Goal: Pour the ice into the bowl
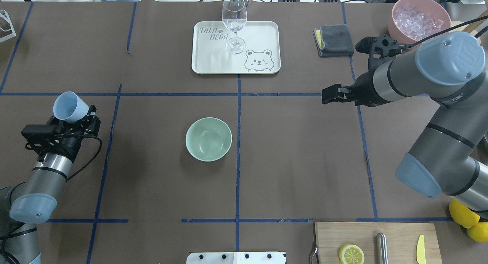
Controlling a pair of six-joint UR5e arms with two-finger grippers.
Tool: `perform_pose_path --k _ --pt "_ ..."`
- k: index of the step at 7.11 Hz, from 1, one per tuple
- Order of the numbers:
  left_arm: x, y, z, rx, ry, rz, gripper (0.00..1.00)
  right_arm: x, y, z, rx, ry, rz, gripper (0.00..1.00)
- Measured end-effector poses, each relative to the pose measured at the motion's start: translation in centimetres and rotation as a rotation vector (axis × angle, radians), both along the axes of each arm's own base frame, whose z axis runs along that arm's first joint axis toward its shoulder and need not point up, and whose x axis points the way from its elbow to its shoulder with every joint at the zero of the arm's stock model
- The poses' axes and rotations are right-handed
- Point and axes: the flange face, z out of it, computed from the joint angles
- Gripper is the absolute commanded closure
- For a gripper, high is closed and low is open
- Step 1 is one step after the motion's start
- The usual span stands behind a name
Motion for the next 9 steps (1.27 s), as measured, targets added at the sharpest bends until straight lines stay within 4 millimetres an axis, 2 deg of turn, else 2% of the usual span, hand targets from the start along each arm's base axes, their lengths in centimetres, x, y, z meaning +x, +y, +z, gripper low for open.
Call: perform_pose_path --k 1,3,4,5,9 --pt "0.4 0.0 -3.3 0.044 -0.036 0.018 1.0 0.0 0.0 0.1 -0.001 0.001 0.0 0.0" --pt "3.3 -0.7 -9.7 0.115 -0.056 0.038 1.0 0.1 0.0 0.3 -0.004 0.003 0.001 0.0" --pt "4.7 -0.8 -11.5 0.138 -0.085 0.049 1.0 0.1 0.0 0.4 -0.005 0.004 0.001 0.0" --pt "6.0 -0.4 -12.2 0.153 -0.128 0.066 1.0 0.1 0.0 0.5 -0.006 0.005 0.002 0.0" --pt "12.8 2.3 -17.1 0.197 -0.382 0.176 1.0 0.3 -0.1 0.5 -0.006 0.005 0.004 0.0"
